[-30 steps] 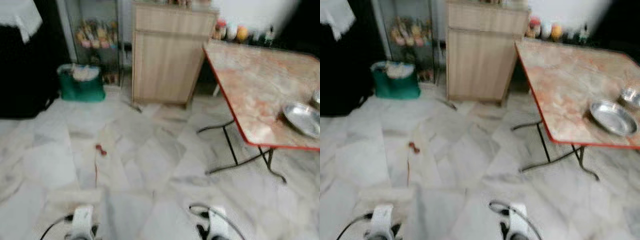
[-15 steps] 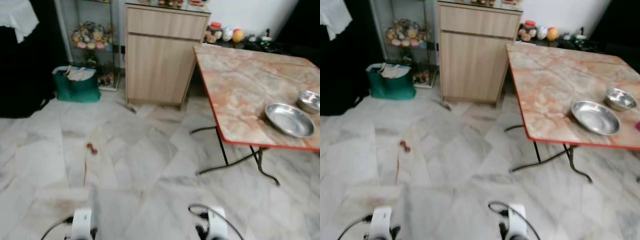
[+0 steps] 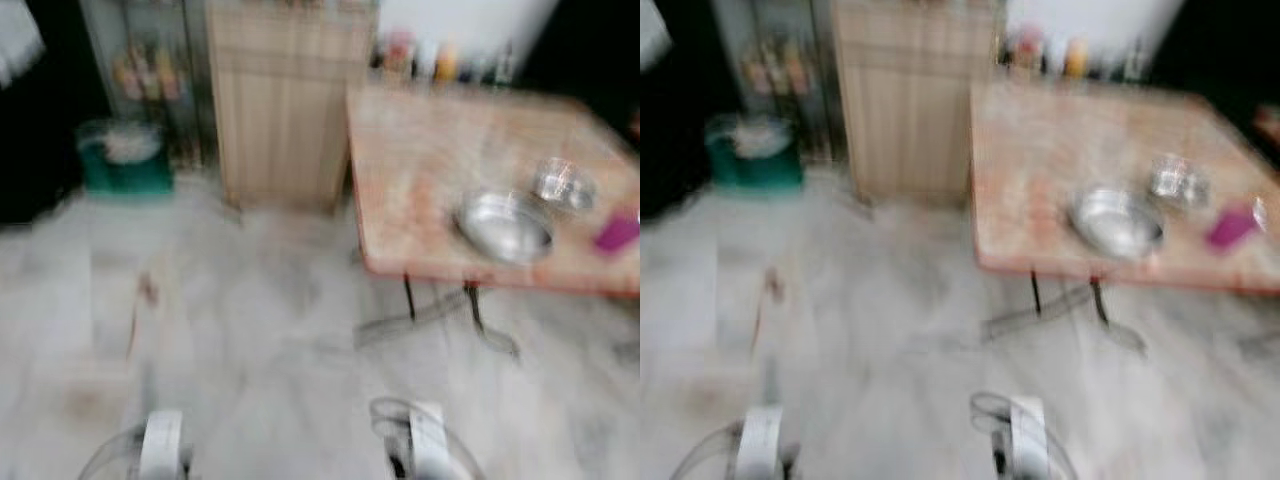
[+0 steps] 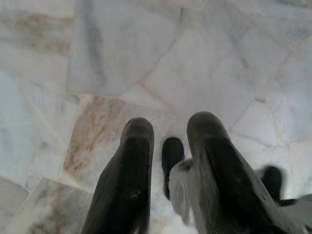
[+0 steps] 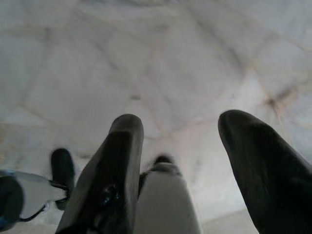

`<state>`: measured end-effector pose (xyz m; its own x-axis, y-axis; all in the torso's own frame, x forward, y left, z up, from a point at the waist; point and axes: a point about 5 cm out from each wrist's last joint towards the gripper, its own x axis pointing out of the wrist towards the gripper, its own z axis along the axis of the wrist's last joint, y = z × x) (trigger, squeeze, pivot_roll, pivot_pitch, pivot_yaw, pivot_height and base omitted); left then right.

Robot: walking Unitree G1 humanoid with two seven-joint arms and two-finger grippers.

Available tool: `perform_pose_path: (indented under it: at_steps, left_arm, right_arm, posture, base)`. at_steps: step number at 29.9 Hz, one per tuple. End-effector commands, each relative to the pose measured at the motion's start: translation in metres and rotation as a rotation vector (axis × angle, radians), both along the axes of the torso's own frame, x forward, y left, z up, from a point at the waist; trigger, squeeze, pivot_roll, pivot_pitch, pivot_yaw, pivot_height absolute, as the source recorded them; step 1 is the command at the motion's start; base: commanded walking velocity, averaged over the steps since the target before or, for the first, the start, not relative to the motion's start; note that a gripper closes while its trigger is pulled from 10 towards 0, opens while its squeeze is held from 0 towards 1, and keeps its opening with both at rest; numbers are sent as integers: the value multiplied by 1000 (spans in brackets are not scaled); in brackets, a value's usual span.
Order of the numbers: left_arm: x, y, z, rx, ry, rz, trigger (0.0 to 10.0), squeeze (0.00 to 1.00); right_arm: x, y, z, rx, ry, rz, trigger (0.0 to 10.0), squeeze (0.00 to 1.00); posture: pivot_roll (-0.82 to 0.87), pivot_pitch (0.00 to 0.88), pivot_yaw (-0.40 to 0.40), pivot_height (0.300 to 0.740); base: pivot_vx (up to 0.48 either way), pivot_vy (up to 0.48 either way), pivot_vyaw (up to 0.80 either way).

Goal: Setting the table

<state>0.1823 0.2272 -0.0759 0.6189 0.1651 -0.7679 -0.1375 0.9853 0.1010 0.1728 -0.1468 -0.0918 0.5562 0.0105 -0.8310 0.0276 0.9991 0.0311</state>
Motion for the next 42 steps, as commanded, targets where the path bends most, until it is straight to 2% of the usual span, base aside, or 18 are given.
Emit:
perform_pose_path:
  at_steps: [1, 25, 35, 42]
  left_arm:
    - [0, -10, -2, -25, 2, -20, 10000, 0]
    - [4, -13, -1, -30, -8, -32, 10000, 0]
    - [4, -14, -1, -28, -12, -41, 10000, 0]
    - [13, -14, 5, -6, -57, -53, 10000, 0]
  right_arm:
    - [-1, -10, 0, -25, 1, -11, 10000, 0]
    - [-2, -8, -1, -18, 1, -4, 10000, 0]
    - [-2, -7, -1, -11, -5, 8, 10000, 0]
    - [-2, -8, 0, -13, -6, 9, 10000, 0]
  posture:
    - [79, 0, -79, 740]
    - [81, 0, -79, 740]
    - [81, 0, -74, 740]
    - [88, 0, -73, 740]
  base:
    - [0, -390, 0]
    - [0, -380, 0]
    - [0, 0, 0]
    - [0, 0, 0]
